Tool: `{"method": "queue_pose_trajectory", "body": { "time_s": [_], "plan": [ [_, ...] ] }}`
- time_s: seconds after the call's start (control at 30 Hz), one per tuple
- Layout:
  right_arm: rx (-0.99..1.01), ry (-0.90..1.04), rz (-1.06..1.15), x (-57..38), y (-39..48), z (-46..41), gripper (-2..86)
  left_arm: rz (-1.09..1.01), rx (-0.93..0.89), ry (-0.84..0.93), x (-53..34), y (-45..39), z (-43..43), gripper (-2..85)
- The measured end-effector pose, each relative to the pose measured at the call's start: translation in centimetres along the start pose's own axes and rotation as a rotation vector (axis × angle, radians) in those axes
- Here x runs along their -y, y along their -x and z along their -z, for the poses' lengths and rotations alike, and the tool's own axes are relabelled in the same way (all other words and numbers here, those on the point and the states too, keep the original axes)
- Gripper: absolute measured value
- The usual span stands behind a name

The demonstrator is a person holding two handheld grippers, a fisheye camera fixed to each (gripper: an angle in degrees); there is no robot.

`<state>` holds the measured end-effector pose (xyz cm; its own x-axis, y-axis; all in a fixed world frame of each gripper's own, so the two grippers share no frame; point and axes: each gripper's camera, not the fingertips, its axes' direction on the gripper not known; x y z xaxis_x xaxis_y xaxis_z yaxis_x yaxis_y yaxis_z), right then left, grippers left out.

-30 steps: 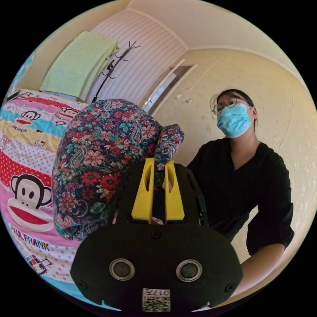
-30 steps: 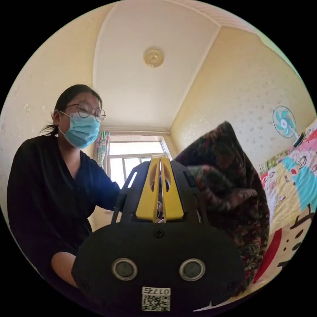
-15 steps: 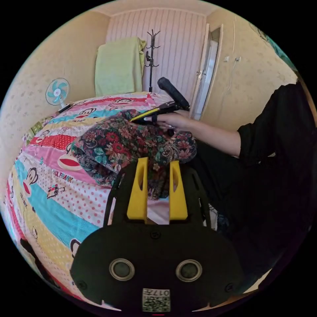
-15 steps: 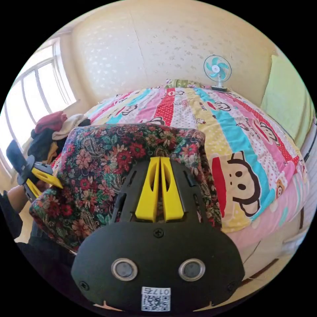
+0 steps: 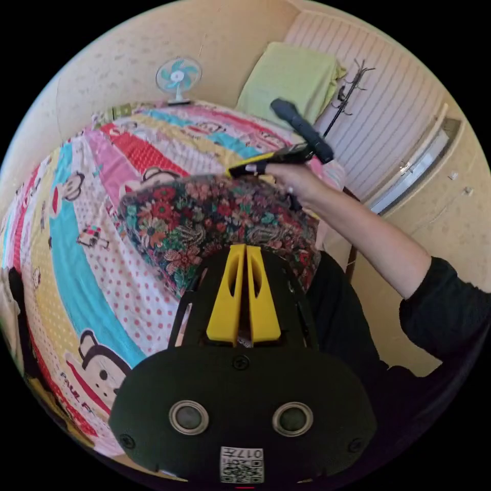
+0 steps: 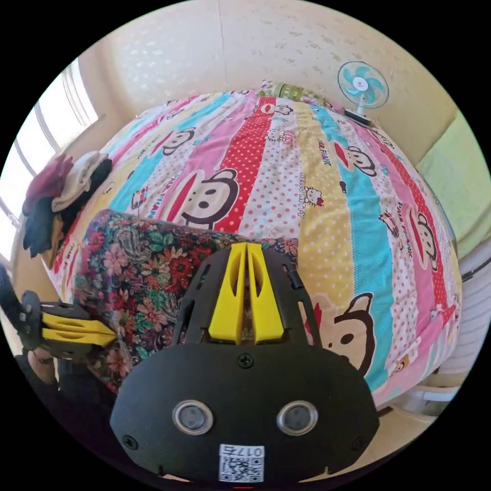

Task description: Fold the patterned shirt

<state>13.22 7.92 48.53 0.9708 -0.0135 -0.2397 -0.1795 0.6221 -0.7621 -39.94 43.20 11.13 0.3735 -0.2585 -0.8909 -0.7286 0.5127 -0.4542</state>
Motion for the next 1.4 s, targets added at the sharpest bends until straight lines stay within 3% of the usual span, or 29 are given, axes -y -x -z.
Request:
{"method": "queue_pose_trajectory", "body": {
  "time_s": [0.07, 0.2, 0.23, 0.27, 0.3, 0.4, 0.43, 0.53, 0.67, 0.73, 0.8, 0.93, 1.03, 1.1, 1.13, 1.2, 1.27, 1.4],
  "plan": [
    [0.092, -0.056, 0.031, -3.2, 1.3, 3.1, 2.3, -0.008, -0.023, -0.218, -3.0, 0.3, -0.1, -0.9],
    [-0.121, -0.049, 0.049, -12.3, 2.4, -0.1, 8.5, 0.093, -0.052, -0.446, -7.0, 1.1, 0.4, -1.0],
    [-0.087, -0.121, 0.036, -13.8, 1.9, -0.7, 9.9, 0.126, -0.094, -0.492, -7.9, 1.4, 0.8, -1.0],
    [0.043, -0.294, -0.062, -16.7, -0.2, -1.0, 10.3, 0.131, -0.146, -0.513, -8.1, 1.7, 1.5, -1.0],
    [0.173, -0.347, -0.125, -17.9, -2.2, -1.1, 10.5, 0.127, -0.173, -0.519, -8.1, 1.8, 2.0, -1.0],
    [0.226, -0.299, -0.151, -17.0, -2.9, -0.9, 9.9, 0.086, -0.211, -0.629, -7.4, 2.0, 5.0, -1.0],
    [0.202, -0.279, -0.141, -16.6, -2.5, -0.8, 9.9, 0.093, -0.154, -0.608, -6.3, 2.0, 5.4, -1.0],
    [0.055, -0.064, -0.085, -12.6, 0.8, 1.6, 10.6, 0.134, 0.015, -0.306, -2.9, 2.6, 1.0, -0.9],
    [0.118, -0.273, 0.111, -7.8, 7.8, 6.5, 12.7, 0.212, -0.088, -0.527, -5.8, 4.2, 1.1, -0.9],
    [0.086, -0.192, 0.186, -5.1, 10.4, 4.5, 12.7, 0.252, -0.142, -0.581, -6.1, 5.2, 1.3, -0.8],
    [0.006, 0.079, 0.262, -2.6, 12.1, -3.9, 12.5, 0.246, -0.144, -0.602, -5.8, 5.6, 1.7, -0.8],
    [0.112, 0.076, 0.171, -2.6, 9.5, -8.6, 11.9, 0.201, 0.012, -0.609, -4.4, 5.0, 4.7, 0.7],
    [0.225, 0.045, 0.106, -3.1, 6.9, -8.3, 10.7, 0.199, 0.074, -0.697, -5.2, 5.1, 8.3, 7.8],
    [0.295, 0.002, 0.078, -4.1, 5.2, -7.8, 9.7, 0.299, -0.038, -0.829, -6.7, 7.4, 9.7, 10.5],
    [0.31, -0.007, 0.075, -4.4, 4.9, -7.7, 9.4, 0.377, -0.205, -0.845, -6.7, 10.0, 9.7, 10.7],
    [0.356, -0.027, 0.057, -4.9, 3.7, -7.5, 8.6, 0.526, -0.388, -0.735, -5.5, 13.4, 8.2, 12.2],
    [0.373, -0.027, 0.049, -5.1, 3.1, -7.5, 8.2, 0.588, -0.388, -0.578, -3.7, 15.1, 6.6, 14.1],
    [0.366, -0.028, 0.055, -5.5, 2.1, -7.1, 7.9, 0.58, -0.279, -0.6, -2.7, 14.2, 8.4, 14.1]
  ]
}}
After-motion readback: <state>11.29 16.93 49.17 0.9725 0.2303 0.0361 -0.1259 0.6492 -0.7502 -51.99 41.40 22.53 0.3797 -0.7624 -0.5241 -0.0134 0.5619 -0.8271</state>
